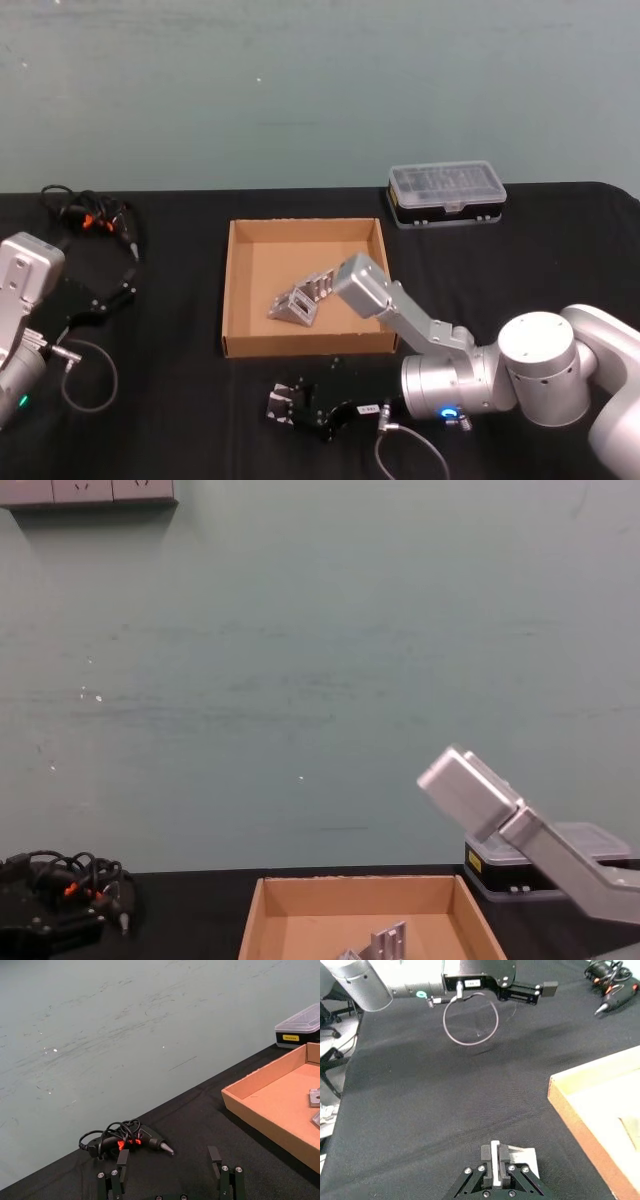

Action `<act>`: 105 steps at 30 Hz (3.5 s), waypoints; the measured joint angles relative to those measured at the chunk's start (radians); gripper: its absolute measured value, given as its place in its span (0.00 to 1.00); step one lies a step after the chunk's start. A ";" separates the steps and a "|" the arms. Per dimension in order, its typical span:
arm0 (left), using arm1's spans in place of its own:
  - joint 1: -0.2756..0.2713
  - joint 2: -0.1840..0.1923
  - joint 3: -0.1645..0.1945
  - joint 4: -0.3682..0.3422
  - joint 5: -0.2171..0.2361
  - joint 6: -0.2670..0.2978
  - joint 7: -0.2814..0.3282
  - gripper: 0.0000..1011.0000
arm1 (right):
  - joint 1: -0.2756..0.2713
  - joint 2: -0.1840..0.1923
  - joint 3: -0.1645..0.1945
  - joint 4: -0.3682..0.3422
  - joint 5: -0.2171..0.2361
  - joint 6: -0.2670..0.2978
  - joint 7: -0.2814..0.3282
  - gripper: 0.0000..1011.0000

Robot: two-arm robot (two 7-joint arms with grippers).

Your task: Use one hand to pick up the angle iron from the table and place it into the box.

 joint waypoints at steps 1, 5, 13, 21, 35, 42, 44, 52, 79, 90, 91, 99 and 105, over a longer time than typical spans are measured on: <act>0.000 0.000 0.000 0.000 0.000 0.000 0.000 0.99 | -0.002 0.001 0.004 -0.003 0.002 -0.002 -0.003 0.09; 0.000 0.000 0.000 0.000 0.000 0.000 0.000 0.99 | -0.008 0.006 0.014 -0.019 0.009 -0.006 -0.008 0.09; 0.000 0.000 0.000 0.000 0.000 0.000 0.000 0.99 | -0.018 0.015 0.047 -0.049 0.031 -0.027 -0.028 0.09; 0.000 0.000 0.000 0.000 0.000 0.000 0.000 0.99 | -0.028 0.024 0.103 -0.072 0.062 -0.062 -0.065 0.09; 0.000 0.000 0.000 0.000 0.000 0.000 0.000 0.99 | -0.032 0.024 0.143 -0.066 0.087 -0.078 -0.087 0.09; 0.000 0.000 0.000 0.000 0.000 0.000 0.000 0.99 | -0.023 0.021 0.147 -0.060 0.088 -0.080 -0.094 0.09; 0.000 0.000 0.000 0.000 0.000 0.000 0.000 0.99 | -0.023 0.020 0.150 -0.059 0.088 -0.080 -0.100 0.09; 0.000 0.000 0.000 0.000 0.000 0.000 0.000 0.99 | -0.027 0.013 0.180 -0.042 0.086 -0.053 -0.163 0.09; 0.000 0.000 0.000 0.000 0.000 0.000 0.000 0.99 | 0.049 -0.049 0.190 0.075 0.038 0.146 -0.234 0.09; 0.000 0.000 0.000 0.000 0.000 0.000 0.000 0.99 | 0.051 -0.061 0.190 0.074 0.024 0.205 -0.263 0.09; 0.000 0.000 0.000 0.000 0.000 0.000 0.000 0.99 | 0.051 -0.062 0.191 0.073 0.023 0.212 -0.267 0.09; 0.000 0.000 0.000 0.000 0.000 0.000 0.000 0.99 | 0.051 -0.065 0.193 0.074 0.021 0.224 -0.271 0.09; 0.000 0.000 0.000 0.000 0.000 0.000 0.000 0.99 | 0.051 -0.065 0.193 0.074 0.021 0.222 -0.270 0.09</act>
